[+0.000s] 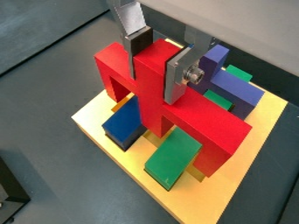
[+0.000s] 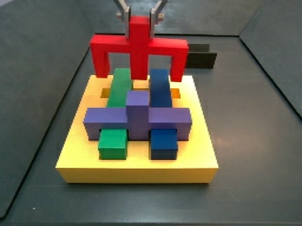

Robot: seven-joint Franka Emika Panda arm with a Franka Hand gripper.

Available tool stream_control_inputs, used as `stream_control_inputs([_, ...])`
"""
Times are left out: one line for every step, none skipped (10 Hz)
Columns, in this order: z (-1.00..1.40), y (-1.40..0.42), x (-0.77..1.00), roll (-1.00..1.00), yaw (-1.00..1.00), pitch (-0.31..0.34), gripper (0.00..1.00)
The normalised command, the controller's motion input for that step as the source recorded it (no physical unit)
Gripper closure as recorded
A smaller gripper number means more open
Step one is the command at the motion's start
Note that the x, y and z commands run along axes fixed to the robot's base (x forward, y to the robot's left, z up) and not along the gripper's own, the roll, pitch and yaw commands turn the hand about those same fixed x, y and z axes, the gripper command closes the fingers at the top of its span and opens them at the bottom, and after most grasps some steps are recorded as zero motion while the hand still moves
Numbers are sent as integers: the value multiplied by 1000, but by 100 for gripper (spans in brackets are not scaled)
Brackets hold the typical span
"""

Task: Pick up the red object. Move up. Place the red object on the fixture. Regrasp the red object. Move to above the board. Insert the red object.
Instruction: Insert the red object.

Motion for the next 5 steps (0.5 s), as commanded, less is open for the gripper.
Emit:
stream_control_inputs([-89,0,103,0,14,-6,100])
stream_control_inputs([-137,0,0,4,14,-6,100])
stream_control_inputs([-166,0,0,13,3,-6,100])
stream_control_inputs([-177,0,6,24,0,0,100])
stream_control_inputs([-189,3,80,33,0,0,100])
